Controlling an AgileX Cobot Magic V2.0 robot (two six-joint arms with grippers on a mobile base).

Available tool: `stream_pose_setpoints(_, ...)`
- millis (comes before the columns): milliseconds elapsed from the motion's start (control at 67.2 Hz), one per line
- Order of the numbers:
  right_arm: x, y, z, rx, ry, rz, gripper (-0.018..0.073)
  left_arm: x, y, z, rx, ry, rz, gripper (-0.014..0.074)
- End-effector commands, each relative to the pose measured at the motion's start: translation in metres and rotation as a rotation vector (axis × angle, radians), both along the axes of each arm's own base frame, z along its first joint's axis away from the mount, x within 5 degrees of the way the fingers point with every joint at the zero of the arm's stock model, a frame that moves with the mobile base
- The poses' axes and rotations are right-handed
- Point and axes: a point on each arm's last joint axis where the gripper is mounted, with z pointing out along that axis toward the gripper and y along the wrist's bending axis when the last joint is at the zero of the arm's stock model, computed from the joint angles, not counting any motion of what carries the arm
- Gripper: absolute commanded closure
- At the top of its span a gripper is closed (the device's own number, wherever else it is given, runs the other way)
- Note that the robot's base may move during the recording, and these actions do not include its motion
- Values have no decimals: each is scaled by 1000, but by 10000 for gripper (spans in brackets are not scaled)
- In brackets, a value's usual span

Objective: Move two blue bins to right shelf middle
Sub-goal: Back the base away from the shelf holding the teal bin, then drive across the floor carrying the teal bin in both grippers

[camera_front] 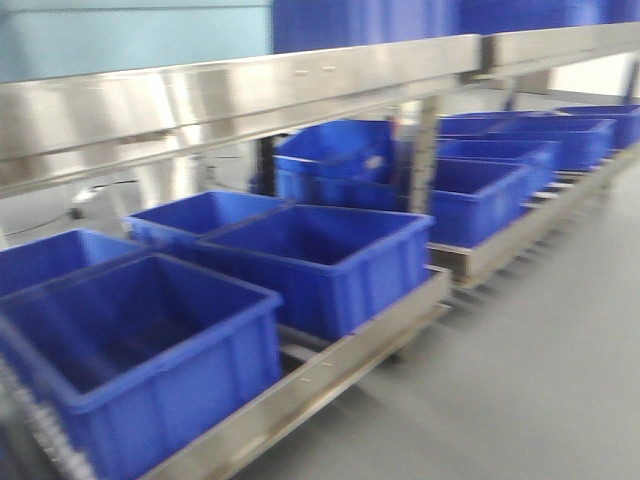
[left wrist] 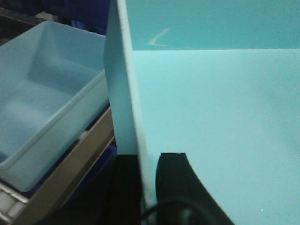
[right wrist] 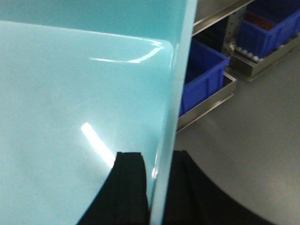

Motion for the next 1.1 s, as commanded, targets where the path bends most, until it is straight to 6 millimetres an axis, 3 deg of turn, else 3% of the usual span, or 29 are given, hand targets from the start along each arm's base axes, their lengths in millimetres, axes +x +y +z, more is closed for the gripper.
stream_pose_setpoints(0, -2, -3, 8, -15, -59, -2, 711, -6, 1, 12, -43, -66, -18, 707)
stream_pose_setpoints(1087, -2, -3, 8, -15, -59, -2, 711, -5, 1, 12, -36, -69, -14, 707)
